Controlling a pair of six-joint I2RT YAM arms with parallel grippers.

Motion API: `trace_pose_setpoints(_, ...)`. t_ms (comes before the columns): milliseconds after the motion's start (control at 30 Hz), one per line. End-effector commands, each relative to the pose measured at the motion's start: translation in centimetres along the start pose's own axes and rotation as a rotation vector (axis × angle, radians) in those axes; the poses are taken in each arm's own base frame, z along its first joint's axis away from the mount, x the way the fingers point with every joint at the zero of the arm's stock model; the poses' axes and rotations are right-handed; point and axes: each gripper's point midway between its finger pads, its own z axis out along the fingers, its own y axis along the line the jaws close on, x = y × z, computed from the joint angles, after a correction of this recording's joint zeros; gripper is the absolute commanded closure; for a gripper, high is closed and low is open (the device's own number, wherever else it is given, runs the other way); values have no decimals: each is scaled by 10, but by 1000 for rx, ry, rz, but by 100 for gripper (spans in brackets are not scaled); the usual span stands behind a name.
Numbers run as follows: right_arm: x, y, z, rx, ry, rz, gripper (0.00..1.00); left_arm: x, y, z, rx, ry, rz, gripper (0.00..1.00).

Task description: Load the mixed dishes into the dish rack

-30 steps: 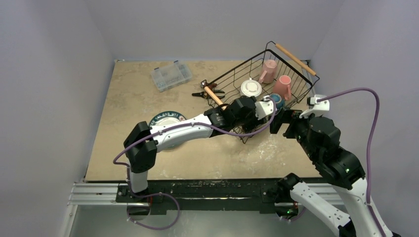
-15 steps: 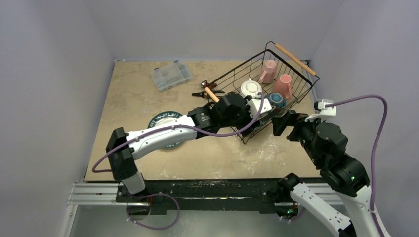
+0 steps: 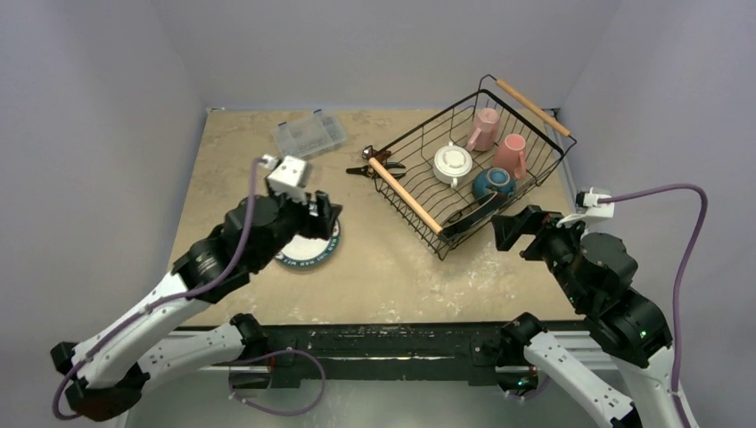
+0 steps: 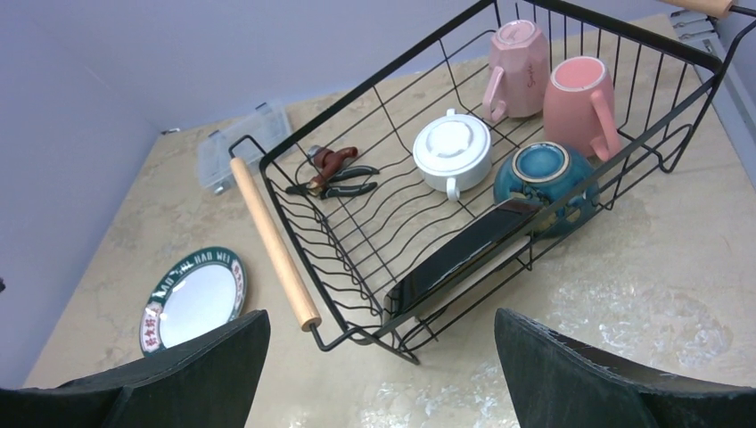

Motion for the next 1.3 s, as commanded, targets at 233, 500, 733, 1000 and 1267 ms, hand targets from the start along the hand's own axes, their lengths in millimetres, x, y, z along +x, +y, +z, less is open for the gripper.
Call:
trace_pose_setpoints(233, 1, 19, 8, -87, -9, 50, 1, 139, 126, -80, -569, 38, -445, 26)
trace_pose_setpoints(500, -1, 22, 7, -90, 7, 44, 1, 195, 118, -47, -615, 148, -715, 20)
trace_pose_setpoints(733, -4, 19, -1, -87, -4, 48, 1, 230, 131, -34, -681, 136, -1005, 19)
trace_pose_setpoints(1000, -7, 22, -2, -98, -1, 45, 1, 270, 156, -10, -642, 5, -1296, 21)
trace_pose_setpoints(1267, -9, 23, -3, -100, -4, 53, 1, 274, 188, -12, -755, -118, -1224, 37)
